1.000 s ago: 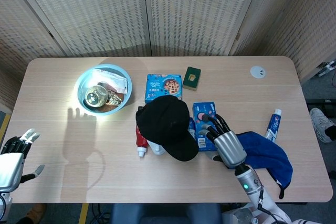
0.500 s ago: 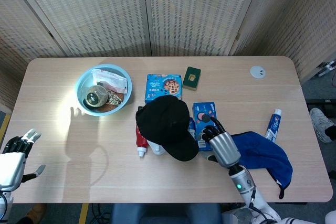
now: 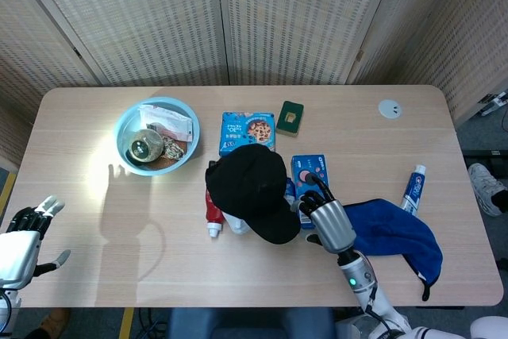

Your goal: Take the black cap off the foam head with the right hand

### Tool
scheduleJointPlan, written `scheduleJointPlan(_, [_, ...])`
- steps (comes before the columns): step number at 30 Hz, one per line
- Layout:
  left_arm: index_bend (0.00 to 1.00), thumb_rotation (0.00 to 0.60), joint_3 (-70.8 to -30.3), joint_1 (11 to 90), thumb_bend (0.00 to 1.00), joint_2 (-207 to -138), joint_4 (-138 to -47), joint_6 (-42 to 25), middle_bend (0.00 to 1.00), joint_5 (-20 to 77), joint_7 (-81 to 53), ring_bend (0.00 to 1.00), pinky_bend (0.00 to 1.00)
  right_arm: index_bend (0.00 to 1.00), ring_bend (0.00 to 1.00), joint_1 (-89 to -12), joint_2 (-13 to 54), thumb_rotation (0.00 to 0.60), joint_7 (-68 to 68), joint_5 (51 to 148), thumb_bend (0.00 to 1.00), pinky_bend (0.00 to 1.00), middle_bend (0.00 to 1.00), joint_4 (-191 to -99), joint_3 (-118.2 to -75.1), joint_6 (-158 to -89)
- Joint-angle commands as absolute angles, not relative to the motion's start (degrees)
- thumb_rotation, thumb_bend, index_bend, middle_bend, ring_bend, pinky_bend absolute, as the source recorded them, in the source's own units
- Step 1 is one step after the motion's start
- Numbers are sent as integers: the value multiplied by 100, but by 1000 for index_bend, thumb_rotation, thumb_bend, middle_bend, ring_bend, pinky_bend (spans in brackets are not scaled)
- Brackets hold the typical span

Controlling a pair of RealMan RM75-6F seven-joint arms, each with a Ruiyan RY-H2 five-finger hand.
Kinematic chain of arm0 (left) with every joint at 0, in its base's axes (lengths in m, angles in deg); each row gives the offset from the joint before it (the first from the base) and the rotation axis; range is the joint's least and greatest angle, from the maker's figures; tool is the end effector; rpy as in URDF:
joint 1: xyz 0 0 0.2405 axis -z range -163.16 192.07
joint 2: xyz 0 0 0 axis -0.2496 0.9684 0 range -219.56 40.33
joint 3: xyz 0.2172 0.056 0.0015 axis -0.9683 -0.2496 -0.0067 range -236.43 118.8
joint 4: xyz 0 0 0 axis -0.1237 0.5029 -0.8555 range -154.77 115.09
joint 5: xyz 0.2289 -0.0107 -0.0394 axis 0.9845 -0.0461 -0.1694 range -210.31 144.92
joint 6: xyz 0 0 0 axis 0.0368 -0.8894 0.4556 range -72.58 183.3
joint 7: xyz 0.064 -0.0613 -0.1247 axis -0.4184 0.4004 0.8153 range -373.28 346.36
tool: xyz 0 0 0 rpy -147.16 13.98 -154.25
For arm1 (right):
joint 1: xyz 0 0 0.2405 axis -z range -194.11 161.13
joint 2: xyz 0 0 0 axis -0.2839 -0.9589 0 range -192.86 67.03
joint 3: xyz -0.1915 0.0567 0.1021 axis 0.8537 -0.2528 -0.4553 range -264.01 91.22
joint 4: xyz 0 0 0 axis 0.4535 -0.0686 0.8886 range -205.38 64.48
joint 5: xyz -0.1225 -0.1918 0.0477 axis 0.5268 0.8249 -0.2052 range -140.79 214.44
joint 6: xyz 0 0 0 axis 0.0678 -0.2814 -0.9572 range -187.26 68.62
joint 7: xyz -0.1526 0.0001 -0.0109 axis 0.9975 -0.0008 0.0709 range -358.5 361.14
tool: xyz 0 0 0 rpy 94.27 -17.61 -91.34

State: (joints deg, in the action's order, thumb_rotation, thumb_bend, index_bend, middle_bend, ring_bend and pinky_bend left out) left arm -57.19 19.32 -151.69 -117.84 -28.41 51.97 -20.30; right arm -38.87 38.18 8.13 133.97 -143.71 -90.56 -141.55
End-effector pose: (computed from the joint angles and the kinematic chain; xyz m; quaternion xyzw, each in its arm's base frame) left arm -0.2799 0.1828 0.1201 -0.6101 -0.3882 -0.3554 0.5922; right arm -0.1472 -0.2423 -0.0452 0.6669 -0.3054 0.5391 0.4138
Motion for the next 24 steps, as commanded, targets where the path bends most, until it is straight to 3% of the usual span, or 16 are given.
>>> scheduleJointPlan(1, [159, 600, -5721, 1933, 170, -15166, -11773, -2843, 86, 5206, -1995, 133, 79, 486, 343, -3921, 3950, 600, 740, 13499, 0, 123, 481, -14167, -9063, -14296])
scheduleJointPlan(8, [159, 600, -5737, 1925, 170, -15166, -11715, -2880, 86, 5279, -1879, 134, 79, 490, 353, -3981, 4170, 600, 578, 13679, 18, 123, 493, -13759, -9070, -14583])
scheduleJointPlan(13, [159, 600, -5745, 1919, 170, -15164, -11694, -2878, 86, 5280, -1831, 135, 79, 493, 360, -4015, 4213, 600, 487, 13709, 149, 123, 501, -13629, -9101, -14707])
scheduleJointPlan(24, [159, 600, -5750, 1916, 170, -15169, -11656, -2890, 86, 5306, -1759, 135, 79, 493, 369, -4134, 4129, 600, 491, 13782, 287, 123, 503, -13681, -9265, -14971])
